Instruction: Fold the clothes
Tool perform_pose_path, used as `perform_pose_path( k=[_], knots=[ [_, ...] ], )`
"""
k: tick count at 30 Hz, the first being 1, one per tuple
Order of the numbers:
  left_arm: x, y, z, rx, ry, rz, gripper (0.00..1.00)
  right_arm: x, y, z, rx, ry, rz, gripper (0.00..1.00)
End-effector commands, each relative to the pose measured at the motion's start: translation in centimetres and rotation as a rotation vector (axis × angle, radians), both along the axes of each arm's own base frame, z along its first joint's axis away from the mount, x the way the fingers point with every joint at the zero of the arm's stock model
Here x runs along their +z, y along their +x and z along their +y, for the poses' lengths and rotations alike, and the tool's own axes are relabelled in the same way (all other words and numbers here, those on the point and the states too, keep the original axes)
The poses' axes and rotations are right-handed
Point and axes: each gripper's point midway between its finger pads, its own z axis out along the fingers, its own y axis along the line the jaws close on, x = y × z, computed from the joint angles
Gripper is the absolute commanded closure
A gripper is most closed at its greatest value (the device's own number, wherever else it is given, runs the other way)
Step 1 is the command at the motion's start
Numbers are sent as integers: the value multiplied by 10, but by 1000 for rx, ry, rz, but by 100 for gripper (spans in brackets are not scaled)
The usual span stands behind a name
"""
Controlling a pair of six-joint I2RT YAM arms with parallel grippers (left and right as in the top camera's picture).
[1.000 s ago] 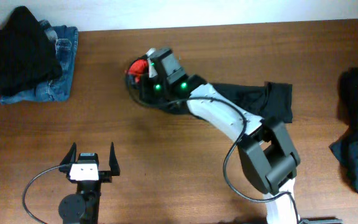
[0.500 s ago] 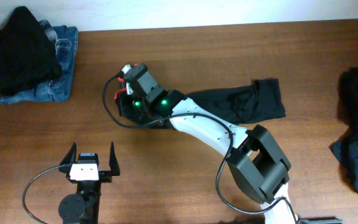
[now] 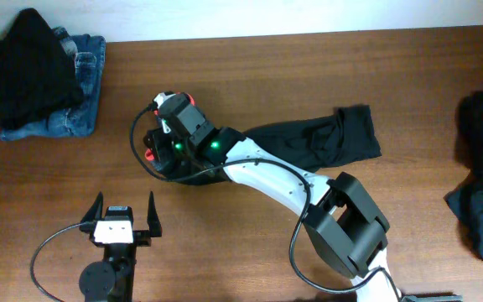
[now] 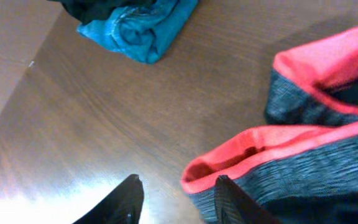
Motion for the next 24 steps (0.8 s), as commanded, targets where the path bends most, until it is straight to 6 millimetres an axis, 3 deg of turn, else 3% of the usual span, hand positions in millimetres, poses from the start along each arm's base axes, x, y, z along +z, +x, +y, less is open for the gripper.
perform_pose_path(
  k=[1,6,11,17,24],
  knots=[
    [-1,0,-1,-6,12,1,1,31,30,-30,-69,-31,-122,53],
    [-1,0,-1,-6,12,2,1,39,72,-78,-184,-58,-157,46],
    [-1,0,-1,-6,12,2,1,25,107,-125,-242,-43,-110,44],
    [-1,0,-1,-6,12,2,1,5,115,-126,-190,8,-59,43],
    [-1,0,-1,-6,12,1,1,-17,103,-93,-131,11,-55,44]
  ],
)
